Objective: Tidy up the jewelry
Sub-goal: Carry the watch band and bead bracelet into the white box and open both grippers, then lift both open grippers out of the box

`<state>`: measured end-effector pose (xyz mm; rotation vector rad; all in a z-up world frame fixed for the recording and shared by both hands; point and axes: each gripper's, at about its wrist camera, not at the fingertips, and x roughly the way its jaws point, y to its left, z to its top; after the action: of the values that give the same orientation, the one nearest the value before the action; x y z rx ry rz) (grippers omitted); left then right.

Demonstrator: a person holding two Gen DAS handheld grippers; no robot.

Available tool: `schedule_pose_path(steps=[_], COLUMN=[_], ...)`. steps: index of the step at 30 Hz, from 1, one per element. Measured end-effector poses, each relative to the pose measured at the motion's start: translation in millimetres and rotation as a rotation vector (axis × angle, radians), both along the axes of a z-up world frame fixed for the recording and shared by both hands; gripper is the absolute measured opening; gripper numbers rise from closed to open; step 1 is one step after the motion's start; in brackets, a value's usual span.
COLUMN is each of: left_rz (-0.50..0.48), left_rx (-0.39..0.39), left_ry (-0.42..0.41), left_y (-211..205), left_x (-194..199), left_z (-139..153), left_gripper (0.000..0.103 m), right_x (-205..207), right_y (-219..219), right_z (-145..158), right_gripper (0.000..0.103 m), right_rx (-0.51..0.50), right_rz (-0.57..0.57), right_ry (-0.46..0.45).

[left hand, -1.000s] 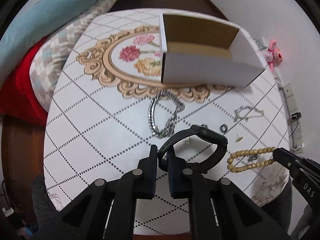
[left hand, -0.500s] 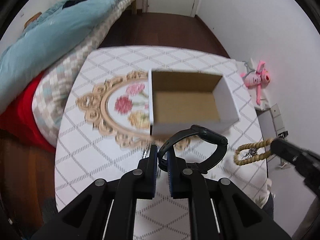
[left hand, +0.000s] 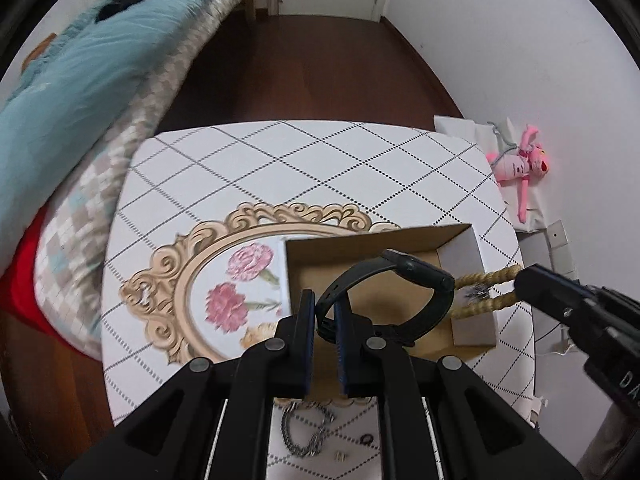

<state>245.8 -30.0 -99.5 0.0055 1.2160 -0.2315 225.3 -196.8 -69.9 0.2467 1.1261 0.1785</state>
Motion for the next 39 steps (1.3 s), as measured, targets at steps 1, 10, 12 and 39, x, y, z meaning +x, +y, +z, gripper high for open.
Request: schedule_pose_path(steps=[1,10,12,39], left_rz=[0.002,0.037,0.055,0.137], left_rx=[0.008,0.005,0.021,0.139], left_ry=[0.020,0.001,-0.020,-0.155], left_y=[-1.8,0.6,4.8,12.7], left_x=[6.0,16.8,14.1,-52.5], left_z=[-2.8,5.4,8.8,2.0], left_gripper=[0.012,0.077,0.082,0.103], right_x=[4.0,32.0,29.4,-27.2], right_y=[-1.6,-13.3,-16.2,-10.0], right_z=[-4.4,-50.4,-53.3,-48.9], right_gripper=[0.009,0.018,0.046,0.099], right_rx=[0.002,0.069,0.059,-0.380], right_rz=[-0.003,0.008,-0.007,-0.084], right_ry=[0.008,0.161,0.162,0.019])
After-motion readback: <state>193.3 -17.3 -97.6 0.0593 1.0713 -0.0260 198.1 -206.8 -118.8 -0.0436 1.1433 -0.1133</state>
